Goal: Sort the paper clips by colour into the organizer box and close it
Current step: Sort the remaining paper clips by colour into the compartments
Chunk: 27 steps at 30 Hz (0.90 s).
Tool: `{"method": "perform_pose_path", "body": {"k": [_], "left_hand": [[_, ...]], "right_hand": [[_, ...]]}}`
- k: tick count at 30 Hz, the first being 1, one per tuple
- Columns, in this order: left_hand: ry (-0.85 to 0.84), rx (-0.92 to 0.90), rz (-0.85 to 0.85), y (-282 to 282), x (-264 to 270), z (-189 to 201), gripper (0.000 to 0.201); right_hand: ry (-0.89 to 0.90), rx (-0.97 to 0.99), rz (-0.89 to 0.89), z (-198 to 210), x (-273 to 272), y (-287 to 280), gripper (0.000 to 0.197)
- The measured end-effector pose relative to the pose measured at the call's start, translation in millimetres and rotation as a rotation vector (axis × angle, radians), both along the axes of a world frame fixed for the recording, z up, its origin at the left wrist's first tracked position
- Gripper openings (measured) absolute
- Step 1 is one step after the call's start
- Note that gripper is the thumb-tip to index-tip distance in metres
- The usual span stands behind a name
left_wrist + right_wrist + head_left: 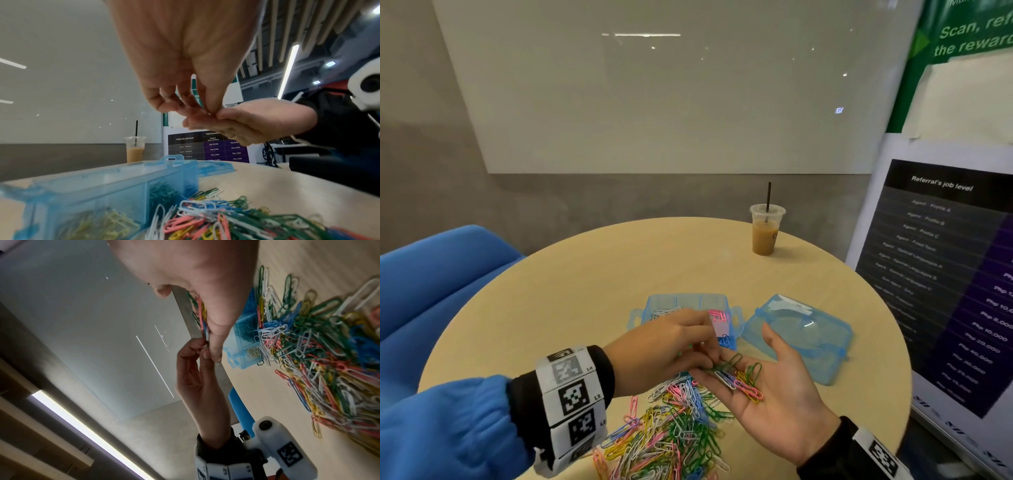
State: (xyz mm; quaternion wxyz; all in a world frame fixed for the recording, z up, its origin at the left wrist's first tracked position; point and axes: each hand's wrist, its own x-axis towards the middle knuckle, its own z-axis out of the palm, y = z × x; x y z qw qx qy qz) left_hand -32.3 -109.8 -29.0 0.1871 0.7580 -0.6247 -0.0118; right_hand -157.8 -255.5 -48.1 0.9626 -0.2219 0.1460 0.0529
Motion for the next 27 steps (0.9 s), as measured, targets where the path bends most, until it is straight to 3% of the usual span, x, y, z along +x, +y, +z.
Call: {"method": "perform_pose_path", "body": {"k": [7,12,16,20,23,27], "left_hand": [[0.095,0.061,0.042,4.6,3.8,-0.9,0.008],[0.117,0.139,0.058,3.4,6.3,0.7,0.006],[0.099,0.056,0.259,-1.7,20.4,2.0,0.013],[0.082,0.037,0.381,-9.2,32.3,4.4,0.007],[0.086,0.033,0.265,-16.5,20.5,6.7,0.017],[0.272,0.09,0.084,-27.2,-7.9,8.9,0.022]], "right_hand": [[0.011,-0.006,0.034,-0.8,-0.8,1.9,0.084],[0.04,-0.028,0.036,0.6,-0.5,5.9,0.074],[0.106,-0.014,0.018,-2.7,2.0,5.7,0.071],[0.138,0.021,0.002,-1.8,1.7,5.1,0.073],[0.119,0.036,-0.005,-3.4,3.2,5.2,0.08],[0.063,0.015,-0.008,-4.2,2.6,5.5,0.079]]}}
